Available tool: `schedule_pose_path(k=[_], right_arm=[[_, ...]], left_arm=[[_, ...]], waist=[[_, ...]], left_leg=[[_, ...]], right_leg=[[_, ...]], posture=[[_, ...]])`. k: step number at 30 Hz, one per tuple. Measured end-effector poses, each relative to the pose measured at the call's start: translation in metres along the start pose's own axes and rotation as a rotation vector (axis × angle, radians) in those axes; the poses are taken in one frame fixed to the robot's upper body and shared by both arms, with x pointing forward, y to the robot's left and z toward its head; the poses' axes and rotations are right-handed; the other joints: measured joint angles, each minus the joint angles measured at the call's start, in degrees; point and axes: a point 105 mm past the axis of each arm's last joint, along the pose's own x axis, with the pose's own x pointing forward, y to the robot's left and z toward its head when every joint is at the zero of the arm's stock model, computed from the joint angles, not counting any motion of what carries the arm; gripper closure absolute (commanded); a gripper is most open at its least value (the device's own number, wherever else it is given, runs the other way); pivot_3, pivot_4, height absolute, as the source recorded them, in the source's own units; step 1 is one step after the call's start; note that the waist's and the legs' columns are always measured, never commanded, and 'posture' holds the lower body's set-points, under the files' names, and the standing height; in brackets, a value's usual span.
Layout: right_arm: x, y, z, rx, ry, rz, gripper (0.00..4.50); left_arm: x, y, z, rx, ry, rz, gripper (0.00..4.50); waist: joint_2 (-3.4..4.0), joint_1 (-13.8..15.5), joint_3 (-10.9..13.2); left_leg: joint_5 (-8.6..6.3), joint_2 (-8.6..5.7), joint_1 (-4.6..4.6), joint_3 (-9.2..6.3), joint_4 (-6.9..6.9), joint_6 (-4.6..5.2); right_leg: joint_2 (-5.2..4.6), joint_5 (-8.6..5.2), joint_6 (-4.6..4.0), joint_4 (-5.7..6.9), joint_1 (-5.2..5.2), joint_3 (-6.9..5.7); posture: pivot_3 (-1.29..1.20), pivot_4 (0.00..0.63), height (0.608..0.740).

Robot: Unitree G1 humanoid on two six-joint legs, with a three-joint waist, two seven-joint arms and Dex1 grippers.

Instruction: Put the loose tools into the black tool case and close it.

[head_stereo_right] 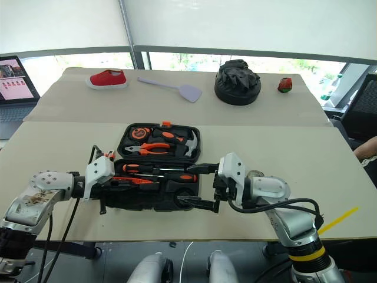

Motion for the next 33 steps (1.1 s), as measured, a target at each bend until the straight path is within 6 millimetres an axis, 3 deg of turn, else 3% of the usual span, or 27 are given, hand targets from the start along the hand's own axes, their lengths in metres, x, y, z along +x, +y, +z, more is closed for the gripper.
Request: schedule_pose_path(k=[5, 10, 11, 15, 18, 22, 25, 29, 33], right_arm=[[-0.001, 0.001, -0.001, 0.005, 0.003, -0.001, 0.00], [-0.003, 0.003, -0.003, 0.005, -0.005, 0.005, 0.00], [-0.005, 0.003, -0.002, -0.008, -0.018, 0.001, 0.00], [-0.016, -0.004, 0.001, -0.045, -0.052, -0.038, 0.00], [-0.017, -0.005, 0.004, -0.096, -0.094, -0.047, 0.00], [-0.025, -0.012, -0.003, -0.177, -0.097, -0.094, 0.00], [-0.026, -0.010, -0.004, -0.209, -0.123, -0.079, 0.00], [-0.029, -0.007, 0.000, -0.190, -0.173, -0.063, 0.00], [-0.034, -0.010, 0.004, -0.195, -0.187, -0.078, 0.00]], left_arm=[[-0.009, -0.004, 0.001, -0.031, -0.057, 0.035, 4.38], [-0.042, -0.004, 0.005, -0.056, -0.168, 0.165, 4.38], [-0.056, -0.006, 0.003, -0.069, -0.211, 0.225, 3.88], [-0.093, -0.011, -0.015, -0.139, -0.266, 0.390, 2.63], [-0.126, -0.012, -0.040, -0.192, -0.254, 0.565, 1.59], [-0.192, -0.038, -0.116, -0.435, -0.149, 0.911, 0.18], [-0.217, -0.060, -0.143, -0.557, -0.093, 1.047, 0.03], [-0.217, -0.065, -0.145, -0.613, -0.092, 1.063, 0.03], [-0.186, -0.043, -0.120, -0.655, -0.094, 0.961, 0.03]], waist=[[-0.01, 0.0, 0.0], [0.01, -0.4, 0.0], [0.01, -0.6, 0.0], [0.01, -0.7, 0.0], [0.02, -0.5, 0.0], [-0.01, -1.2, 0.0], [-0.02, -0.7, 0.0], [-0.03, 0.5, 0.0], [-0.11, 0.7, 0.0]], left_leg=[[-0.01, 0.00, -0.10, -0.01, 0.00, 0.01], [-0.02, 0.02, -0.14, -0.01, -0.02, 0.02], [-0.03, 0.02, -0.11, 0.00, -0.04, 0.03], [-0.04, 0.01, -0.11, -0.02, -0.04, 0.03], [-0.04, 0.00, -0.06, -0.01, -0.04, 0.02], [-0.14, 0.03, -0.04, 0.04, -0.08, 0.06], [-0.14, 0.02, -0.06, 0.00, -0.05, 0.06], [-0.15, 0.02, 0.01, -0.06, -0.03, 0.04], [-0.15, 0.02, -0.03, -0.06, -0.04, 0.03]], right_leg=[[-0.04, 0.00, 0.00, -0.02, -0.07, -0.01], [-0.09, 0.00, 0.00, -0.04, -0.14, -0.02], [-0.15, 0.00, -0.01, -0.05, -0.12, -0.03], [-0.20, 0.00, 0.00, -0.09, -0.07, -0.12], [-0.21, 0.00, 0.00, -0.12, -0.04, -0.15], [-0.21, -0.02, 0.01, -0.25, -0.04, -0.17], [-0.27, -0.04, 0.04, -0.34, 0.02, -0.24], [-0.40, -0.04, 0.04, -0.61, 0.02, -0.37], [-0.39, 0.00, 0.07, -0.60, 0.06, -0.35]], posture=[[0.00, 0.150, 0.740], [0.00, 0.150, 0.740], [0.00, 0.150, 0.740], [0.00, 0.150, 0.740], [0.00, 0.150, 0.740], [0.00, 0.150, 0.740], [0.00, 0.150, 0.740], [0.00, 0.150, 0.740], [0.00, 0.150, 0.740]])
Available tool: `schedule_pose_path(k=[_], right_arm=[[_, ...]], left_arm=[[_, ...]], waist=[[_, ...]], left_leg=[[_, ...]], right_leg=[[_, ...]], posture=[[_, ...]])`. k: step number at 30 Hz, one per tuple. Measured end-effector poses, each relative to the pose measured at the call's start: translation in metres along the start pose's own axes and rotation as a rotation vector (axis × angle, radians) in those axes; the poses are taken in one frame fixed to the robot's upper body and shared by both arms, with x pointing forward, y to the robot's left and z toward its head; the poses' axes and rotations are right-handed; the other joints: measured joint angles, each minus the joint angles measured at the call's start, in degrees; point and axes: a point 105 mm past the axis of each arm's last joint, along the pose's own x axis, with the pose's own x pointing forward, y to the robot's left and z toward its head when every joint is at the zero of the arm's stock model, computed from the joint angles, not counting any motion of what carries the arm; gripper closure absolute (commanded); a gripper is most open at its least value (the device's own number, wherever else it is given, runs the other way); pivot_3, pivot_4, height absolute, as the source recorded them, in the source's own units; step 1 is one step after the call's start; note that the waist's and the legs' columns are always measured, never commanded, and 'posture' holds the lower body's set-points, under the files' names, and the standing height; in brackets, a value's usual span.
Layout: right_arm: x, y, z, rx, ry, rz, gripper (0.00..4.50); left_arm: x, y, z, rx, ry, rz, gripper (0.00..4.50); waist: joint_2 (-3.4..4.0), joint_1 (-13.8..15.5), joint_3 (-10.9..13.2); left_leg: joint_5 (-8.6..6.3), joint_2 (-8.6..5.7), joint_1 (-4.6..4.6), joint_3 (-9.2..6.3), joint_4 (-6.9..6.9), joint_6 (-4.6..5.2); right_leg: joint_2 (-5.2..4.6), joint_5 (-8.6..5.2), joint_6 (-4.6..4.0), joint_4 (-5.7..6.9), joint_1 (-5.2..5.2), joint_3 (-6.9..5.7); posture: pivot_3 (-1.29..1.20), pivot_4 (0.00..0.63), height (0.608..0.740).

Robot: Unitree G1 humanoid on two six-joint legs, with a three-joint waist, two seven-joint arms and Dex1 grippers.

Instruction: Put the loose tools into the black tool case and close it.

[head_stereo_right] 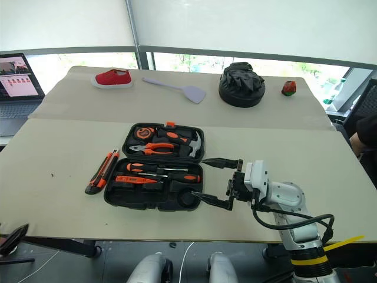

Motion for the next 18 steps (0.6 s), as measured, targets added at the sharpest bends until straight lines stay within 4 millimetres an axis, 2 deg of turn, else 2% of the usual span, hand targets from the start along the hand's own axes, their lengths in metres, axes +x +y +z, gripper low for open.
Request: schedule_pose_path(k=[5, 7, 12, 15, 18], right_arm=[[0.004, -0.006, 0.017, -0.025, -0.017, -0.001, 0.00], [0.006, -0.007, 0.021, -0.029, -0.023, 0.000, 0.00], [0.014, -0.006, 0.029, -0.025, -0.030, 0.033, 0.00], [0.017, -0.008, 0.033, -0.019, -0.042, 0.037, 0.00], [0.019, -0.010, 0.035, -0.017, -0.044, 0.033, 0.00]], left_arm=[[0.043, -0.045, 0.048, 0.055, 0.000, -0.132, 0.03], [0.055, -0.057, 0.055, 0.063, 0.022, -0.158, 0.03], [0.090, -0.088, 0.048, 0.084, 0.118, -0.191, 0.03], [0.101, -0.093, 0.042, 0.094, 0.141, -0.184, 0.03], [0.114, -0.098, 0.046, 0.135, 0.133, -0.187, 0.03]], waist=[[-0.07, -0.6, -0.1], [-0.03, -0.9, -0.1], [0.01, -1.3, 0.0], [0.01, -1.5, 0.0], [0.03, -1.1, 0.0]], left_leg=[[0.00, -0.01, 0.00, 0.03, -0.04, -0.02], [-0.03, -0.01, 0.03, 0.03, -0.07, -0.07], [-0.03, -0.04, 0.04, 0.04, -0.08, -0.07], [-0.04, -0.04, 0.05, 0.04, -0.09, -0.09], [-0.02, -0.07, 0.10, 0.03, -0.06, -0.11]], right_leg=[[0.04, 0.03, -0.05, 0.26, 0.00, 0.10], [0.09, 0.04, -0.07, 0.31, -0.01, 0.15], [0.13, 0.03, -0.08, 0.50, -0.07, 0.18], [0.12, 0.02, -0.09, 0.51, -0.09, 0.19], [0.11, 0.02, -0.10, 0.54, -0.03, 0.18]], posture=[[0.00, 0.150, 0.740], [0.00, 0.150, 0.740], [0.00, 0.150, 0.740], [0.00, 0.150, 0.740], [0.00, 0.150, 0.740]])
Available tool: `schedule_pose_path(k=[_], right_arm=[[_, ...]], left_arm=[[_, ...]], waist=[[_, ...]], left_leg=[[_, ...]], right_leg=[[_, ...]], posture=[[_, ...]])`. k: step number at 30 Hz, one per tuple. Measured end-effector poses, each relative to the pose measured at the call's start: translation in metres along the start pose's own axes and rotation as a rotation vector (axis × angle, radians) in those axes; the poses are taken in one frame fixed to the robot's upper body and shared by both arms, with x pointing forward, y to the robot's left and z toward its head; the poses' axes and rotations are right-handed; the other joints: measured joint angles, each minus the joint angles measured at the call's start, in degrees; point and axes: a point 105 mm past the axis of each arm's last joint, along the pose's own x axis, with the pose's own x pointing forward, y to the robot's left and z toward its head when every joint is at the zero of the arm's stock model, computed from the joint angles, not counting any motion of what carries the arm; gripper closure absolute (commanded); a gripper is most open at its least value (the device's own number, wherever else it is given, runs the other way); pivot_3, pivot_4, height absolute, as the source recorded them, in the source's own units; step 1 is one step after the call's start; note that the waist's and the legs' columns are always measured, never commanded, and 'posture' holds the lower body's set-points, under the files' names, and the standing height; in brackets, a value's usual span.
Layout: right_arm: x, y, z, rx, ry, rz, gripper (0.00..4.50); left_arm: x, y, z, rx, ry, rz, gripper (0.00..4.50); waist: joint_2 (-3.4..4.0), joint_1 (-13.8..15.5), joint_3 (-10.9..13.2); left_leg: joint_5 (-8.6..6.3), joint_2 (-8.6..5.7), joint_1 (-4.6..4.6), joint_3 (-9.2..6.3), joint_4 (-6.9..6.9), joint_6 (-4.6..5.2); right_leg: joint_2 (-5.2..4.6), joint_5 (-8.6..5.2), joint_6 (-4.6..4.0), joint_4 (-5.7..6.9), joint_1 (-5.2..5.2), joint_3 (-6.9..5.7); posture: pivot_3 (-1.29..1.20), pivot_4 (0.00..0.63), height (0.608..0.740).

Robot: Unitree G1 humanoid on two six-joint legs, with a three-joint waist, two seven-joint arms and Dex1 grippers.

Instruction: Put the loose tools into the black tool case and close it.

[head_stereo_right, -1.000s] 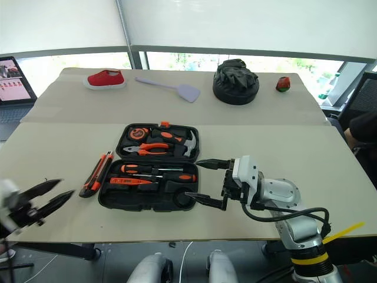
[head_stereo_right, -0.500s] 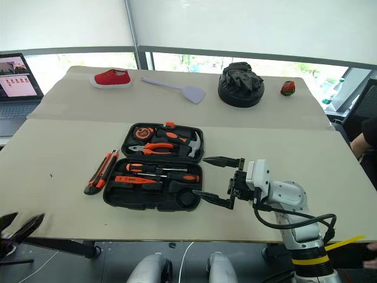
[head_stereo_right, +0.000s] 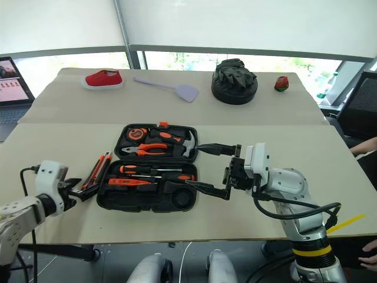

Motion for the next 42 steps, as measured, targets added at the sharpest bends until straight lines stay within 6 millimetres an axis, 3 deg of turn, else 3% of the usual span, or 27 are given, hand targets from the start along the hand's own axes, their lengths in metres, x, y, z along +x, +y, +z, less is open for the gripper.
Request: schedule_pose_path(k=[5, 8, 12, 14, 19, 23, 25, 28, 31, 34, 38, 42], right_arm=[[0.001, 0.000, 0.000, 0.002, -0.003, 0.003, 0.00], [0.002, 0.001, 0.001, 0.001, -0.004, 0.011, 0.00], [0.005, -0.002, 0.005, -0.018, -0.018, 0.029, 0.00], [0.006, -0.002, 0.007, -0.024, -0.023, 0.045, 0.00], [0.009, 0.002, 0.005, -0.017, -0.032, 0.088, 0.00], [0.009, 0.003, 0.004, -0.014, -0.021, 0.100, 0.00], [0.005, 0.003, 0.002, -0.007, 0.021, 0.112, 0.00], [0.000, 0.006, -0.002, 0.008, 0.076, 0.136, 0.00], [-0.011, 0.013, -0.012, 0.060, 0.155, 0.158, 0.00], [-0.014, 0.017, -0.017, 0.094, 0.193, 0.175, 0.00], [-0.012, 0.019, -0.016, 0.095, 0.199, 0.186, 0.00], [-0.010, 0.021, -0.014, 0.093, 0.203, 0.186, 0.00]], left_arm=[[0.017, 0.001, 0.006, 0.033, -0.019, 0.010, 0.03], [0.026, 0.002, 0.009, 0.062, -0.027, 0.017, 0.78], [0.033, 0.001, 0.010, 0.024, -0.050, 0.002, 2.26], [0.033, 0.003, 0.010, 0.000, -0.059, -0.004, 2.74], [0.030, 0.011, 0.008, -0.048, -0.132, -0.001, 2.74], [0.016, 0.029, 0.014, 0.031, -0.248, -0.030, 2.74], [-0.004, 0.018, 0.041, 0.187, -0.351, -0.206, 2.74], [-0.029, -0.023, 0.075, 0.423, -0.442, -0.489, 2.74], [-0.033, -0.068, 0.057, 0.709, -0.299, -0.779, 2.74], [-0.023, -0.092, 0.040, 0.777, -0.222, -0.916, 2.74], [-0.012, -0.096, 0.034, 0.935, -0.153, -0.937, 2.74], [-0.003, -0.094, 0.020, 0.971, -0.089, -0.944, 2.74]], waist=[[0.16, 0.8, 0.0], [0.23, 0.8, 0.0], [0.35, 0.8, -0.1], [0.40, 0.8, -0.1], [0.60, 0.6, -0.2], [0.40, 0.2, -0.1], [0.16, 0.3, 0.0], [0.19, 0.9, 0.0], [0.37, 0.7, 0.1], [0.32, 0.5, 0.2], [0.37, 0.2, 0.2], [0.40, 0.3, 0.3]], left_leg=[[0.00, -0.04, 0.10, 0.02, 0.02, 0.00], [0.01, -0.04, 0.12, 0.02, 0.03, 0.01], [0.01, -0.04, 0.13, 0.02, 0.04, 0.01], [0.01, -0.04, 0.14, 0.01, 0.04, 0.01], [0.01, -0.02, 0.18, 0.03, 0.03, 0.01], [0.01, 0.06, -0.03, 0.03, 0.04, 0.01], [0.02, 0.06, -0.29, 0.01, 0.07, -0.02], [-0.02, -0.11, -0.36, 0.03, 0.07, 0.05], [-0.11, -0.12, -0.34, 0.21, 0.06, 0.21], [-0.13, -0.01, -0.39, 0.29, 0.15, 0.24], [-0.13, 0.05, -0.31, 0.29, 0.11, 0.24], [-0.13, 0.09, -0.38, 0.24, 0.12, 0.25]], right_leg=[[-0.06, -0.01, 0.01, 0.03, 0.08, 0.01], [-0.04, -0.01, 0.01, 0.06, 0.10, 0.01], [-0.04, -0.01, 0.01, 0.06, 0.11, 0.02], [-0.04, -0.01, 0.02, 0.06, 0.13, 0.01], [0.00, -0.02, 0.01, 0.09, 0.11, 0.04], [0.07, -0.06, -0.10, 0.12, -0.10, -0.03], [0.03, -0.06, -0.13, 0.06, -0.30, -0.11], [-0.28, -0.04, -0.04, -0.12, -0.23, -0.17], [-0.27, 0.07, 0.12, -0.62, -0.01, -0.08], [-0.07, 0.11, 0.20, -0.62, -0.05, -0.06], [0.17, 0.08, 0.14, -0.55, -0.07, -0.03], [0.23, 0.08, 0.14, -0.53, -0.11, -0.01]], posture=[[0.00, 0.150, 0.740], [0.00, 0.150, 0.740], [0.00, 0.150, 0.740], [0.00, 0.150, 0.740], [0.00, 0.150, 0.740], [0.00, 0.150, 0.740], [0.00, 0.150, 0.740], [0.00, 0.150, 0.740], [0.00, 0.150, 0.740], [0.00, 0.150, 0.740], [0.00, 0.150, 0.740], [0.00, 0.150, 0.740]])
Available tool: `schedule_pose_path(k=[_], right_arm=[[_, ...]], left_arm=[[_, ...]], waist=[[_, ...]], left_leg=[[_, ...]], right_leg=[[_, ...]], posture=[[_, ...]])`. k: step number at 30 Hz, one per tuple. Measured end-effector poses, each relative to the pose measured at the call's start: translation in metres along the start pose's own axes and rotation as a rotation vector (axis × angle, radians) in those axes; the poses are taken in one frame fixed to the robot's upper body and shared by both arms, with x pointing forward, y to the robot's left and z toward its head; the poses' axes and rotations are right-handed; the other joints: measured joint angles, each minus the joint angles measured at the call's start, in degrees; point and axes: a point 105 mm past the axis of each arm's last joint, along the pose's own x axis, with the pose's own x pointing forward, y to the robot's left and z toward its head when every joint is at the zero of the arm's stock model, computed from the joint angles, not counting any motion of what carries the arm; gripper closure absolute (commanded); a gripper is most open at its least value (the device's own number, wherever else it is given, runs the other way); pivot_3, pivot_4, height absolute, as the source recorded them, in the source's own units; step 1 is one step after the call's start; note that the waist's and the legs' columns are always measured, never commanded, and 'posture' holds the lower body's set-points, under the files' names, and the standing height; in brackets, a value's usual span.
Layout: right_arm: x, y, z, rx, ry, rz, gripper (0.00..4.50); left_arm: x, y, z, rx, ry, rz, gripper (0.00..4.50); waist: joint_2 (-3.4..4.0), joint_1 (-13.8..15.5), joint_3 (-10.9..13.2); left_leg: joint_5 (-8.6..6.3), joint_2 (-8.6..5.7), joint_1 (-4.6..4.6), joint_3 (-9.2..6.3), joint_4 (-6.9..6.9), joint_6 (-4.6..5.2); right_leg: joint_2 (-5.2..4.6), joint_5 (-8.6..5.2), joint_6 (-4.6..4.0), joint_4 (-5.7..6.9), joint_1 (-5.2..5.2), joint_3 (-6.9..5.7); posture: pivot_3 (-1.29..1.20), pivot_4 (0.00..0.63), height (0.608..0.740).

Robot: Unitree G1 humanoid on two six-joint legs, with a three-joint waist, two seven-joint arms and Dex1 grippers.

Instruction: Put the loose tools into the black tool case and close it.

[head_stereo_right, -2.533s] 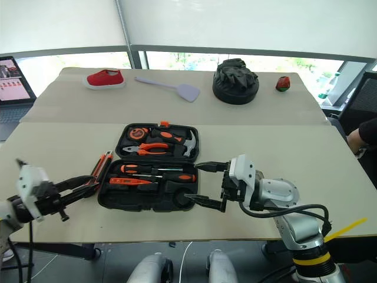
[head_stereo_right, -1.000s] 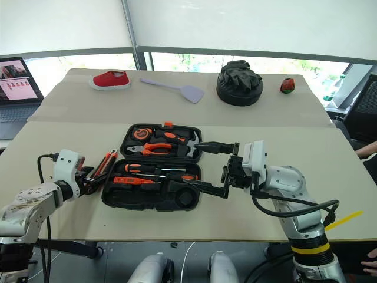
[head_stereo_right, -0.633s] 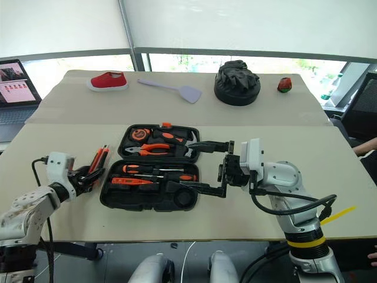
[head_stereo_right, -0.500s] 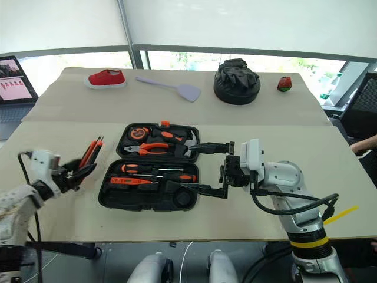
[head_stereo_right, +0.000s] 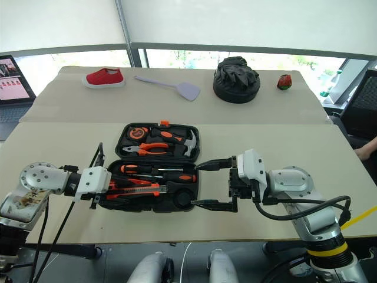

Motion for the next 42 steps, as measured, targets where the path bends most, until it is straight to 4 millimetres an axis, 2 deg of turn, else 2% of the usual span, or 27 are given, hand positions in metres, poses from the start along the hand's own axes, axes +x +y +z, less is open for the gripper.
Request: schedule_pose_path(k=[9, 19, 20, 21, 25, 27, 32, 36, 42], right_arm=[[0.003, 0.003, 0.002, 0.017, 0.005, -0.007, 0.00], [0.005, 0.002, 0.003, 0.013, -0.002, -0.015, 0.00], [0.006, 0.001, 0.003, 0.014, -0.004, -0.015, 0.00], [0.006, 0.001, 0.002, 0.018, -0.004, -0.018, 0.00], [0.006, -0.001, -0.003, 0.037, -0.005, -0.024, 0.00], [0.007, -0.001, -0.005, 0.044, -0.003, -0.025, 0.00], [0.005, -0.005, -0.010, 0.059, -0.005, -0.040, 0.00], [0.005, -0.006, -0.013, 0.068, -0.019, -0.055, 0.00], [0.006, -0.003, -0.019, 0.085, -0.036, -0.072, 0.00]], left_arm=[[0.010, 0.003, 0.005, 0.090, -0.001, -0.031, 2.74], [0.009, 0.002, 0.004, 0.072, 0.006, -0.072, 2.74], [0.009, 0.001, 0.005, 0.050, 0.008, -0.077, 1.74], [0.009, 0.002, 0.005, 0.025, 0.003, -0.072, 1.59], [0.011, 0.006, 0.012, 0.028, -0.062, -0.033, 0.11], [0.010, 0.005, 0.017, 0.033, -0.107, -0.044, 0.11], [-0.008, 0.012, 0.034, -0.003, -0.218, -0.005, 0.11], [-0.017, 0.016, 0.038, -0.018, -0.252, 0.030, 1.21], [-0.005, 0.019, 0.034, -0.028, -0.290, 0.069, 3.32]], waist=[[0.00, 0.2, 0.0], [0.00, 0.0, 0.0], [0.00, 0.0, 0.0], [0.01, -0.1, 0.0], [0.00, 0.0, 0.0], [0.00, 0.0, 0.0], [0.00, 0.1, 0.0], [0.00, 0.1, 0.0], [0.00, 0.3, 0.0]], left_leg=[[-0.03, -0.09, 0.01, 0.07, 0.06, 0.05], [-0.03, -0.06, 0.03, 0.07, 0.06, 0.06], [-0.04, -0.06, 0.03, 0.07, 0.06, 0.08], [-0.05, -0.07, 0.05, 0.08, 0.05, 0.09], [-0.05, -0.07, 0.03, 0.08, 0.07, 0.09], [-0.05, -0.07, 0.01, 0.07, 0.08, 0.09], [-0.04, -0.06, 0.03, 0.05, 0.14, 0.09], [-0.04, -0.07, 0.05, 0.05, 0.13, 0.09], [-0.04, -0.10, 0.03, 0.04, 0.19, 0.09]], right_leg=[[-0.18, 0.03, 0.11, -0.04, 0.06, 0.01], [-0.13, 0.02, 0.11, -0.03, 0.06, 0.02], [-0.13, 0.02, 0.11, -0.02, 0.06, 0.02], [-0.13, 0.02, 0.12, -0.01, 0.07, 0.04], [-0.14, 0.02, 0.13, 0.00, 0.06, 0.04], [-0.14, 0.02, 0.12, 0.00, 0.05, 0.04], [-0.13, 0.02, 0.12, 0.07, 0.05, 0.03], [-0.13, 0.02, 0.12, 0.08, 0.07, 0.04], [-0.13, 0.03, 0.13, 0.08, 0.10, 0.03]], posture=[[0.00, 0.150, 0.740], [0.00, 0.150, 0.740], [0.00, 0.150, 0.740], [0.00, 0.150, 0.740], [0.00, 0.150, 0.740], [0.00, 0.150, 0.740], [0.00, 0.150, 0.740], [0.00, 0.150, 0.740], [0.00, 0.150, 0.740]])
